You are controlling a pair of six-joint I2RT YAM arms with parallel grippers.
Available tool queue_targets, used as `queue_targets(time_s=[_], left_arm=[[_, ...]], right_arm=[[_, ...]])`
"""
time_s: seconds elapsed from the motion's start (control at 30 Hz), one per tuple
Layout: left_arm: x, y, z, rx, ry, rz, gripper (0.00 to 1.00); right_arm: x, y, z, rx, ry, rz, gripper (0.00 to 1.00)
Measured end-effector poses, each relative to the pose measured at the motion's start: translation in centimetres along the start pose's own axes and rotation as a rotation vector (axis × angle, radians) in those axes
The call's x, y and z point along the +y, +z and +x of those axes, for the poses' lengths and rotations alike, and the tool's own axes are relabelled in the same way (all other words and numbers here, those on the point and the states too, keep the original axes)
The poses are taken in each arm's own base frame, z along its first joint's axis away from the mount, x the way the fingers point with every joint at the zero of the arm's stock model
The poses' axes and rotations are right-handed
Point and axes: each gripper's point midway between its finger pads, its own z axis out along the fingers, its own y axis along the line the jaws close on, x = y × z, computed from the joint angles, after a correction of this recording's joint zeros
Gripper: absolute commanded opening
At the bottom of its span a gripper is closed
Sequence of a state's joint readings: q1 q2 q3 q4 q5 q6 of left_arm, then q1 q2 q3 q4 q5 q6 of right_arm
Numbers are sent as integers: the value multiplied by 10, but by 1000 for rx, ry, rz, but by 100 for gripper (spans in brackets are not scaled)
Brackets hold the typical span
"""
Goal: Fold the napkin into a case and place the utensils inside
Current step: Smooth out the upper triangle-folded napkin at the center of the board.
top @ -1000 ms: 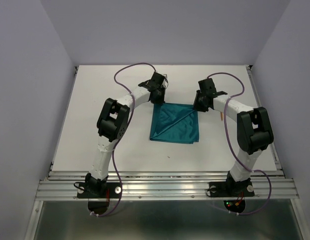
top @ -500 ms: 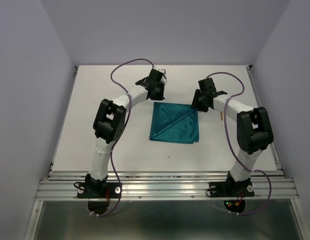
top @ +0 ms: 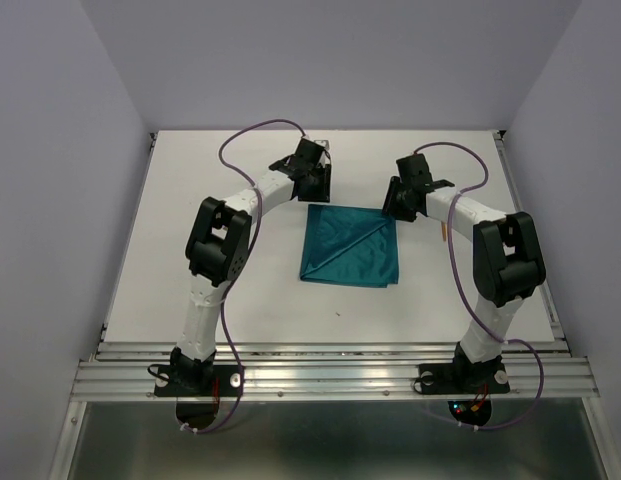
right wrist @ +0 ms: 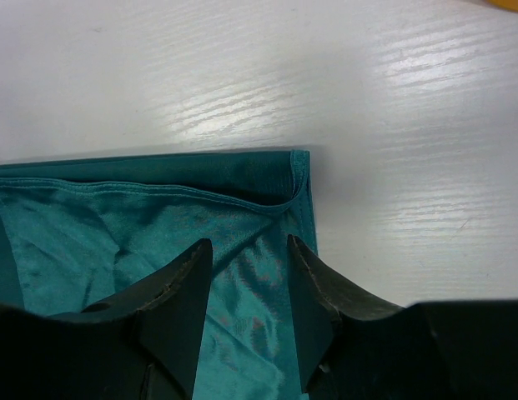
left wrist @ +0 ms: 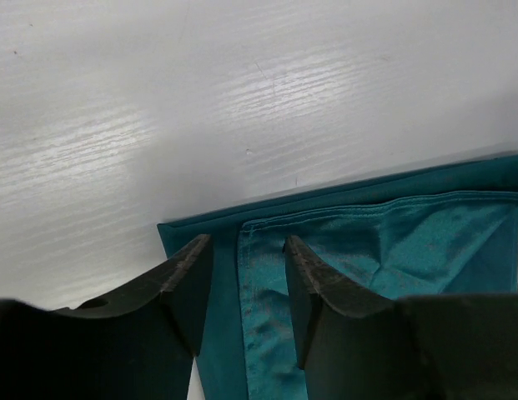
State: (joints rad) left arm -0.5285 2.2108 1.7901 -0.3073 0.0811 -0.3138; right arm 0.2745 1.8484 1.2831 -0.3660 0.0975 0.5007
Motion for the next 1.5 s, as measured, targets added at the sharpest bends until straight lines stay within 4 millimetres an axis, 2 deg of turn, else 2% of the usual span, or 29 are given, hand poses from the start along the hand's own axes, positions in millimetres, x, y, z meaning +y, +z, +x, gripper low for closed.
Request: queue_targets(time_s=[0.03, 0.13, 0.5, 0.6, 0.7, 0.73, 1.03, 1.2, 1.27, 1.5], left_arm=[[0, 0, 0, 0, -1, 2, 59], [-1, 0, 1, 7, 4, 10, 59], [0, 25, 19, 62, 20, 29, 54], [-1, 25, 15, 55, 23, 33, 51], [-2, 27, 15, 58, 26, 36, 43], [-1, 29, 17, 61, 25, 37, 38], [-4, 30, 20, 73, 23, 54, 21], [-4, 30, 20, 73, 23, 54, 9], [-4, 30, 20, 73, 22, 54, 2], [-4, 30, 20, 72, 20, 52, 0]], right_arm=[[0, 0, 0, 0, 0, 1, 46], [0, 0, 0, 0, 0, 0, 47], [0, 0, 0, 0, 0, 0, 47], [0, 0, 0, 0, 0, 0, 47], [0, 0, 0, 0, 0, 0, 47], [0, 0, 0, 0, 0, 0, 47], [0, 0, 0, 0, 0, 1, 47], [0, 0, 0, 0, 0, 1, 47], [0, 0, 0, 0, 0, 0, 47], [0, 0, 0, 0, 0, 1, 47]])
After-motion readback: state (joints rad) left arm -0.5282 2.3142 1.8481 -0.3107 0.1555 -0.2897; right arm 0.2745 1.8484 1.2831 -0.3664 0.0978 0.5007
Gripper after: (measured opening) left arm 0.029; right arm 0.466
